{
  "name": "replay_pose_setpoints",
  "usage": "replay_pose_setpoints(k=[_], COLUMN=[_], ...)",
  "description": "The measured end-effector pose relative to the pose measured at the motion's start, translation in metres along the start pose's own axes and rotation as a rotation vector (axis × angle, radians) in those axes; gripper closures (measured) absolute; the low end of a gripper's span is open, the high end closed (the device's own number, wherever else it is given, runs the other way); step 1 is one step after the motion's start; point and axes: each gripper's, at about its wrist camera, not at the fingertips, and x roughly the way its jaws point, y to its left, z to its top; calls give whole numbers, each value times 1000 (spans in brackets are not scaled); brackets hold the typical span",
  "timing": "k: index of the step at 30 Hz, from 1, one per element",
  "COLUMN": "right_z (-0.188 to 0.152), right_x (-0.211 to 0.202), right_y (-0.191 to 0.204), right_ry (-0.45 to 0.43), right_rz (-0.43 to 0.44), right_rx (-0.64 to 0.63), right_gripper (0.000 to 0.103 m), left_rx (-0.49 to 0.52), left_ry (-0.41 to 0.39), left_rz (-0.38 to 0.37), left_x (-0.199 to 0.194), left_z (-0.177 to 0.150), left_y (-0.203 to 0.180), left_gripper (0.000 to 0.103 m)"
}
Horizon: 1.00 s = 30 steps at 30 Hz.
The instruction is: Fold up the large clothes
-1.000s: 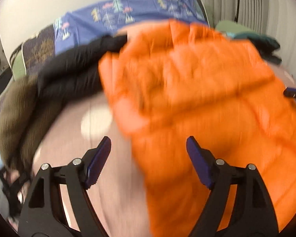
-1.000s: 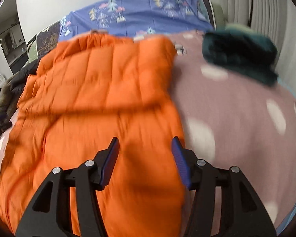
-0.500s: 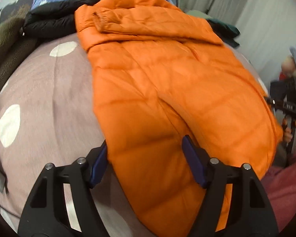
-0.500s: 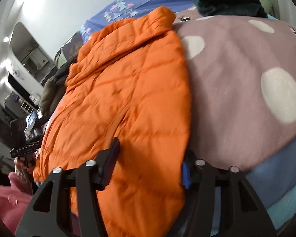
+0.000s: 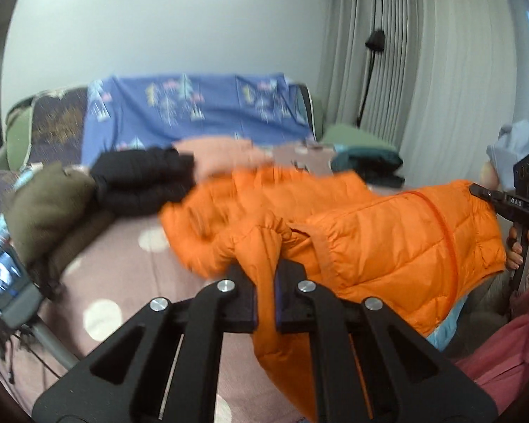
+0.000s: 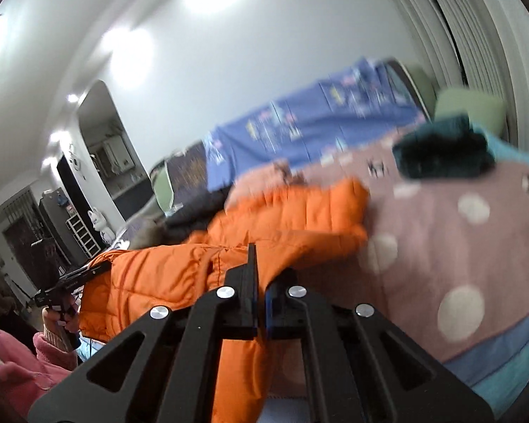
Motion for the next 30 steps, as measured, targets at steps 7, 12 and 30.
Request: replay_pose_setpoints(k=[7,12,30], right_z=[18,28,13], right_x=[45,123,180], right_y=[-10,-45,-80], right_ry=[-13,58,264], right_rz=[-58,-127,-166], right_rx=[-72,-51,57], right_gripper=[100,100,31], left_rx=[48,61,-20], left_ry=[28,112,264], left_rz=[84,139,121], left_x=[25,98,195], left_z=[12,27,13], left_y=[-1,24,68], left_gripper=[95,93,71])
